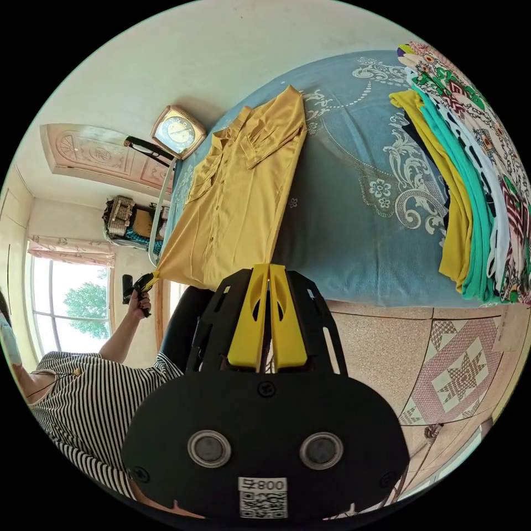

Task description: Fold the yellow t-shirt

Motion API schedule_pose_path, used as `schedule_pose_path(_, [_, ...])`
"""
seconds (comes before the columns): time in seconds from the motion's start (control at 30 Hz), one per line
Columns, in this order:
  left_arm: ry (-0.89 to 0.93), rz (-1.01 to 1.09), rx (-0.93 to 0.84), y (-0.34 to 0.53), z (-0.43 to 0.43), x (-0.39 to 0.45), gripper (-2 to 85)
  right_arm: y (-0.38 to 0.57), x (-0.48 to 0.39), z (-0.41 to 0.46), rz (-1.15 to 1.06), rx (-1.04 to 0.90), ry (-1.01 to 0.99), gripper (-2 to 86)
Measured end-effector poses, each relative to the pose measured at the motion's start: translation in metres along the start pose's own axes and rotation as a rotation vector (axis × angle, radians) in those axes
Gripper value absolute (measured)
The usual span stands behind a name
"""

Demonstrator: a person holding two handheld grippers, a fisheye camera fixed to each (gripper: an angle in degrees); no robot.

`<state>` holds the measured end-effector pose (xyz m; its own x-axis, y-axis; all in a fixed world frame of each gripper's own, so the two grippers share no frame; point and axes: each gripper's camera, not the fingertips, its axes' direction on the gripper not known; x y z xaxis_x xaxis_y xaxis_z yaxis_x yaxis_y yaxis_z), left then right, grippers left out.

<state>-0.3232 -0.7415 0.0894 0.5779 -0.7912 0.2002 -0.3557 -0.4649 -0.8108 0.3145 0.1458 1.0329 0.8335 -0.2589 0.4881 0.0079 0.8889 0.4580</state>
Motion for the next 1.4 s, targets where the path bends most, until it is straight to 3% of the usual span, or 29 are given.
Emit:
schedule_pose_path(0.43, [0.107, 0.106, 0.038, 0.069, -0.049, 0.065, 0.6, 0.057, -0.027, -0.043, -0.091, 0.048, -0.109, 0.0])
schedule_pose_path(0.73, [0.175, 0.147, 0.068, 0.032, -0.044, 0.113, 0.6, 0.010, -0.036, -0.041, -0.129, 0.083, -0.162, 0.0])
schedule_pose_path(1.03, [0.180, 0.224, 0.136, -0.106, -0.026, 0.186, 0.8, -0.134, -0.049, -0.037, -0.204, 0.155, -0.113, 0.1])
schedule_pose_path(1.2, [0.148, 0.187, 0.199, -0.207, -0.002, 0.211, 1.2, -0.265, -0.039, -0.016, -0.185, 0.178, -0.058, 0.1])
schedule_pose_path(1.3, [0.089, 0.157, 0.211, -0.264, 0.029, 0.217, 1.9, -0.339, -0.023, 0.019, -0.134, 0.158, -0.024, 0.1])
schedule_pose_path(1.4, [-0.081, 0.093, 0.140, -0.299, 0.066, 0.214, 2.9, -0.393, 0.004, 0.079, -0.024, 0.038, 0.081, 0.1])
